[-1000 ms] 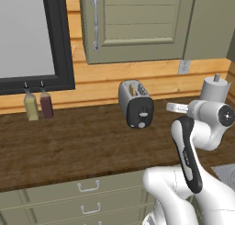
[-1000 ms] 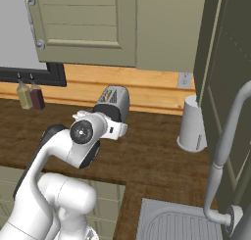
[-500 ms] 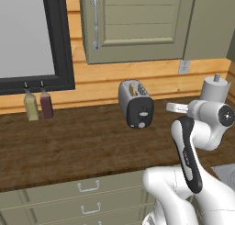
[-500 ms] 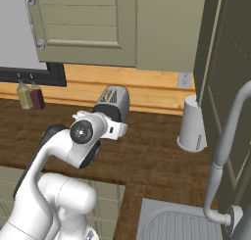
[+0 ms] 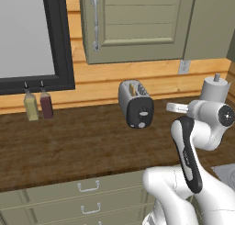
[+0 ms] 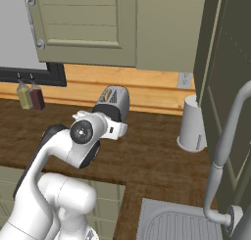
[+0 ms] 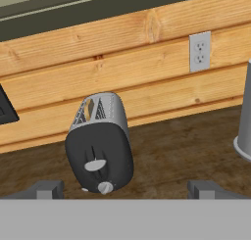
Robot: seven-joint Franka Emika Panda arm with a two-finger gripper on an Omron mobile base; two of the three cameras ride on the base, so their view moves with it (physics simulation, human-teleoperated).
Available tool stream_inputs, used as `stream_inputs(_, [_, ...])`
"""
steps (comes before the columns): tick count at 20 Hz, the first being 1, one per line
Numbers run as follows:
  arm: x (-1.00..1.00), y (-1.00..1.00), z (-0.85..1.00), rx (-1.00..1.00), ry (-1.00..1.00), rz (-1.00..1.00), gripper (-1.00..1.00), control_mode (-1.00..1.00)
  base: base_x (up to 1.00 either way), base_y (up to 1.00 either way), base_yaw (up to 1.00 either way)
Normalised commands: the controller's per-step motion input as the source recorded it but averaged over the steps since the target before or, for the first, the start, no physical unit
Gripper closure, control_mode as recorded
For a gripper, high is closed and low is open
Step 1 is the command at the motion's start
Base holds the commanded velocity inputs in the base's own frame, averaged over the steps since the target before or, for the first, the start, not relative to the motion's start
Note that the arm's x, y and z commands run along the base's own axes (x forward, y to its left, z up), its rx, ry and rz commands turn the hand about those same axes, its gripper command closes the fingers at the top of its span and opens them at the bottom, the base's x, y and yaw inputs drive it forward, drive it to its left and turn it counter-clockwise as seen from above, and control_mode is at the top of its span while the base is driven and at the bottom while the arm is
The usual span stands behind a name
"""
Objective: Start the toaster. Once the lever pops up, take the bread to the plate on the dining counter.
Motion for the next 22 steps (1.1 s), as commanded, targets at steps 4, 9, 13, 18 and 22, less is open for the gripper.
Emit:
stream_inputs(4, [0.00,0.00,0.00,0.00,0.00,0.00,-1.00,-1.00,0.00,0.00,0.00])
stream_inputs(9, [0.00,0.00,0.00,0.00,0.00,0.00,-1.00,-1.00,0.00,0.00,0.00])
stream_inputs(13, [0.00,0.00,0.00,0.00,0.00,0.00,-1.00,-1.00,0.00,0.00,0.00])
stream_inputs(18, [0.00,0.00,0.00,0.00,0.00,0.00,-1.00,-1.00,0.00,0.00,0.00])
stream_inputs(22, [0.00,0.00,0.00,0.00,0.00,0.00,-1.00,-1.00,0.00,0.00,0.00])
